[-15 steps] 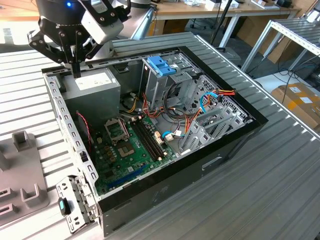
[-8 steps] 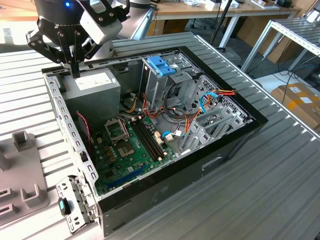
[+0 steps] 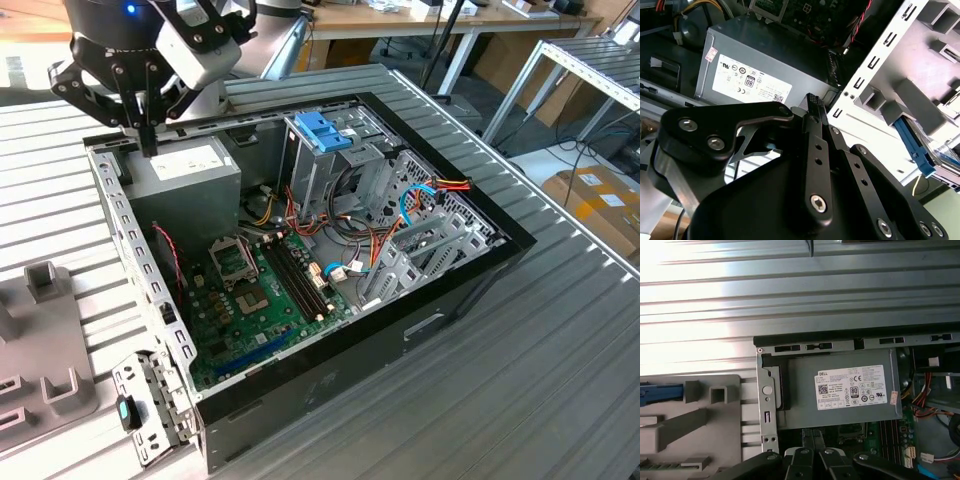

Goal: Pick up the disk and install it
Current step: 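Reach for the disk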

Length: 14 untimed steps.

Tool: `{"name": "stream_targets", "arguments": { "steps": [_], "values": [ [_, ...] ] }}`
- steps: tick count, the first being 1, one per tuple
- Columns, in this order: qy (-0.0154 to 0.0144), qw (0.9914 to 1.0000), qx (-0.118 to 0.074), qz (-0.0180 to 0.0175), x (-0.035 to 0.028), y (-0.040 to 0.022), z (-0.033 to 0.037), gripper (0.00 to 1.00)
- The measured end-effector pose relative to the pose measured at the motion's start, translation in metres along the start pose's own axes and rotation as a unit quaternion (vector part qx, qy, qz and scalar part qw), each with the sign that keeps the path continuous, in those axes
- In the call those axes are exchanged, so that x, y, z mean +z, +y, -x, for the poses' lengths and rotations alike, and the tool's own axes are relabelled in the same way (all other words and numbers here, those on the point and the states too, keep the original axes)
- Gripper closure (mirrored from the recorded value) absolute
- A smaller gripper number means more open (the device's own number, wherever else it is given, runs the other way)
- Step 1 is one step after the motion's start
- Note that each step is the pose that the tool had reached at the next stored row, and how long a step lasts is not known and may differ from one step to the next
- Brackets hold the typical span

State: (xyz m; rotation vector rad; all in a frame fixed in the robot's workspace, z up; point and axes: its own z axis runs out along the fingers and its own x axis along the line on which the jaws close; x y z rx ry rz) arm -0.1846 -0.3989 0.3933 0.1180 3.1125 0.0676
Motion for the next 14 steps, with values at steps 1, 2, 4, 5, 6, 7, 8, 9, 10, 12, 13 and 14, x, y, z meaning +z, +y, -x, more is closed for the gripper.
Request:
{"name": "stream_targets", "arguments": {
  "steps": [1, 2, 4, 5, 6, 7, 8, 9, 10, 12, 13, 14],
  "values": [
    [0.0, 1.0, 0.0, 0.0, 0.0, 0.0, -0.0003, 0.89],
    [0.0, 1.0, 0.0, 0.0, 0.0, 0.0, -0.0006, 0.89],
    [0.0, 1.0, 0.0, 0.0, 0.0, -0.0001, -0.0014, 0.89],
    [0.0, 1.0, 0.0, 0.0, 0.0, -0.0001, -0.0018, 0.89],
    [0.0, 1.0, 0.0, 0.0, -0.0001, -0.0001, -0.0021, 0.89],
    [0.0, 1.0, 0.0, 0.0, -0.0001, -0.0002, -0.0023, 0.89],
    [0.0, 1.0, 0.0, 0.0, -0.0001, -0.0002, -0.0026, 0.89],
    [0.0, 1.0, 0.0, 0.0, -0.0001, -0.0002, -0.0029, 0.89],
    [0.0, 1.0, 0.0, 0.0, -0.0001, -0.0002, -0.0032, 0.89],
    [0.0, 1.0, 0.0, 0.0, -0.0001, -0.0003, -0.0039, 0.89],
    [0.0, 1.0, 0.0, 0.0, -0.0001, -0.0003, -0.0043, 0.89],
    [0.0, 1.0, 0.0, 0.0, -0.0001, -0.0003, -0.0045, 0.89]
  ]
}}
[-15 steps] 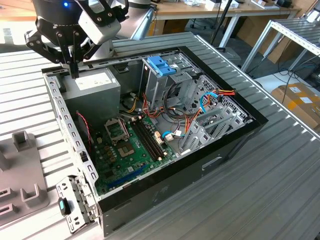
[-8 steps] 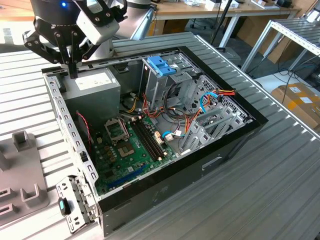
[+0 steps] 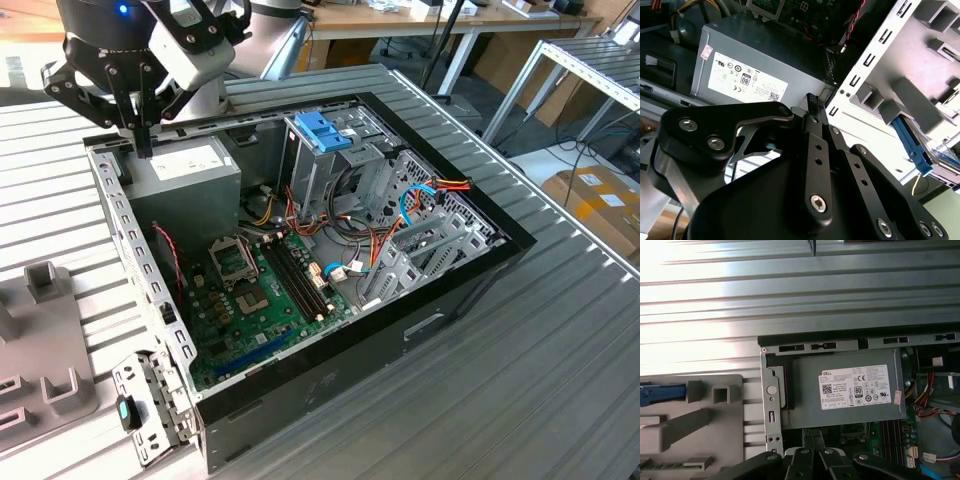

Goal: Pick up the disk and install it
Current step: 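Reach for the disk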

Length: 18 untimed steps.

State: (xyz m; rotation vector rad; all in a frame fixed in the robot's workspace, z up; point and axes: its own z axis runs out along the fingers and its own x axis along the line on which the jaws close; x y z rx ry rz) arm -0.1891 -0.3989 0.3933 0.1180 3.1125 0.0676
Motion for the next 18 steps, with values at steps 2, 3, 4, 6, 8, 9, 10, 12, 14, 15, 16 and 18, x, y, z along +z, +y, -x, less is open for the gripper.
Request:
{"name": "stream_targets", "arguments": {
  "steps": [2, 3, 4, 6, 8, 9, 10, 12, 14, 15, 16, 18],
  "values": [
    [0.0, 1.0, 0.0, 0.0, 0.0, -0.0001, -0.0006, 0.89],
    [0.0, 1.0, 0.0, 0.0, 0.0, -0.0001, -0.0011, 0.89],
    [0.0, 1.0, 0.0, 0.0, 0.0, -0.0001, -0.0015, 0.89],
    [0.0, 1.0, 0.0, 0.0, -0.0001, -0.0002, -0.002, 0.89],
    [0.0, 1.0, 0.0, 0.0, -0.0001, -0.0002, -0.0031, 0.89],
    [0.0, 1.0, 0.0, 0.0, -0.0001, -0.0003, -0.0034, 0.89],
    [0.0, 1.0, 0.0, 0.0, -0.0001, -0.0003, -0.0037, 0.89],
    [0.0, 1.0, 0.0, 0.0, -0.0001, -0.0003, -0.0043, 0.89],
    [0.0, 1.0, 0.0, 0.0, -0.0002, -0.0004, -0.005, 0.89],
    [0.0, 1.0, 0.0, 0.0, -0.0001, -0.0004, -0.0055, 0.89],
    [0.0, 1.0, 0.0, 0.0, -0.0002, -0.0004, -0.0058, 0.89],
    [0.0, 1.0, 0.0, 0.0, -0.0002, -0.0005, -0.0067, 0.89]
  ]
}}
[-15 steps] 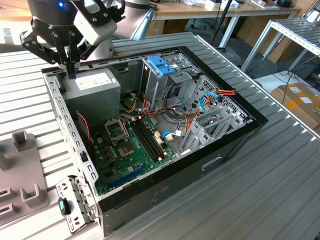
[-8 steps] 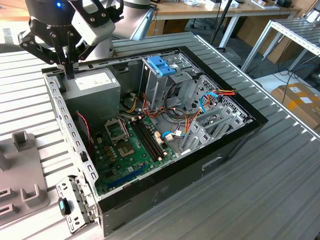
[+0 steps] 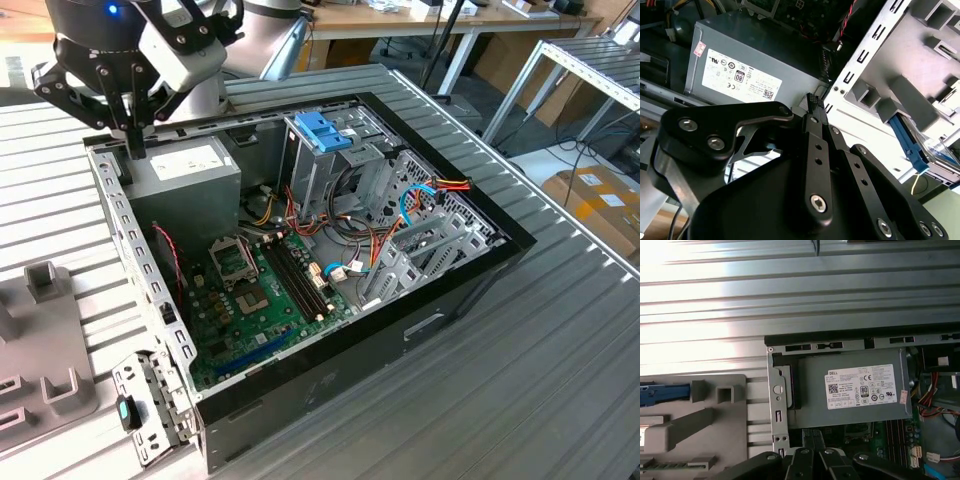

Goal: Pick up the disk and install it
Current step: 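Reach for the disk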

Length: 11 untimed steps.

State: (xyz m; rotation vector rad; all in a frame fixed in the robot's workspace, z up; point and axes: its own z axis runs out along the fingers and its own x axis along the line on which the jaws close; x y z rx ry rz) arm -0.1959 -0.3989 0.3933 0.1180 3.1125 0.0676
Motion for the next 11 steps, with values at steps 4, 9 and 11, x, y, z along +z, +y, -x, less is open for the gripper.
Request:
{"name": "stream_targets", "arguments": {
  "steps": [4, 9, 11],
  "values": [
    [0.0, 1.0, 0.0, 0.0, 0.0, -0.0001, -0.0014, 0.89],
    [0.0, 1.0, 0.0, 0.0, -0.0001, -0.0002, -0.0029, 0.89],
    [0.0, 1.0, 0.0, 0.0, -0.0001, -0.0003, -0.0041, 0.89]
  ]
}}
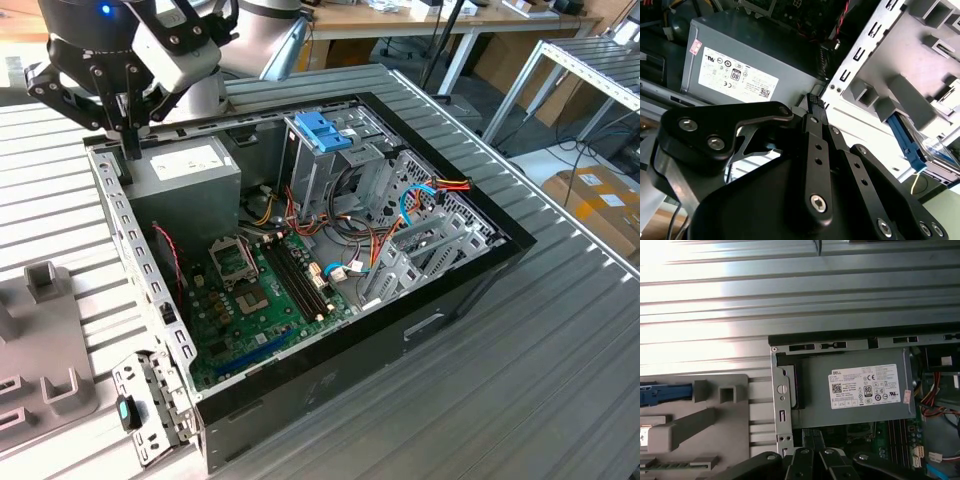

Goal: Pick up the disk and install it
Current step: 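Reach for the disk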

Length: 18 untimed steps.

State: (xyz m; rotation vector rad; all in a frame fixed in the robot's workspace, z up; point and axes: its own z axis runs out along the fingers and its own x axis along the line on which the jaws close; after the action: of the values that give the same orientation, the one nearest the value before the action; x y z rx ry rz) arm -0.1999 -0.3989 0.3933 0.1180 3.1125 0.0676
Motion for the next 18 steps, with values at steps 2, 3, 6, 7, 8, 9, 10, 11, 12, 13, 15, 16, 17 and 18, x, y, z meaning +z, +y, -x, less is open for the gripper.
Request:
{"name": "stream_targets", "arguments": {
  "steps": [2, 3, 6, 7, 8, 9, 10, 11, 12, 13, 15, 16, 17, 18],
  "values": [
    [0.0, 1.0, 0.0, 0.0, 0.0, -0.0001, -0.0006, 0.89],
    [0.0, 1.0, 0.0, 0.0, 0.0, -0.0001, -0.0011, 0.89],
    [0.0, 1.0, 0.0, 0.0, -0.0001, -0.0001, -0.0019, 0.89],
    [0.0, 1.0, 0.0, 0.0, 0.0, -0.0002, -0.0021, 0.89],
    [0.0, 1.0, 0.0, 0.0, -0.0001, -0.0002, -0.0024, 0.89],
    [0.0, 1.0, 0.0, 0.0, -0.0001, -0.0002, -0.0027, 0.89],
    [0.0, 1.0, 0.0, 0.0, -0.0001, -0.0002, -0.0033, 0.89],
    [0.0, 1.0, 0.0, 0.0, -0.0001, -0.0003, -0.0036, 0.89],
    [0.0, 1.0, 0.0, 0.0, -0.0001, -0.0003, -0.0039, 0.89],
    [0.0, 1.0, 0.0, 0.0, -0.0002, -0.0004, -0.0048, 0.89],
    [0.0, 1.0, 0.0, 0.0, -0.0001, -0.0004, -0.0055, 0.89],
    [0.0, 1.0, 0.0, 0.0, -0.0001, -0.0004, -0.0059, 0.89],
    [0.0, 1.0, 0.0, 0.0, -0.0002, -0.0005, -0.0064, 0.89],
    [0.0, 1.0, 0.0, 0.0, -0.0002, -0.0005, -0.0068, 0.89]
  ]
}}
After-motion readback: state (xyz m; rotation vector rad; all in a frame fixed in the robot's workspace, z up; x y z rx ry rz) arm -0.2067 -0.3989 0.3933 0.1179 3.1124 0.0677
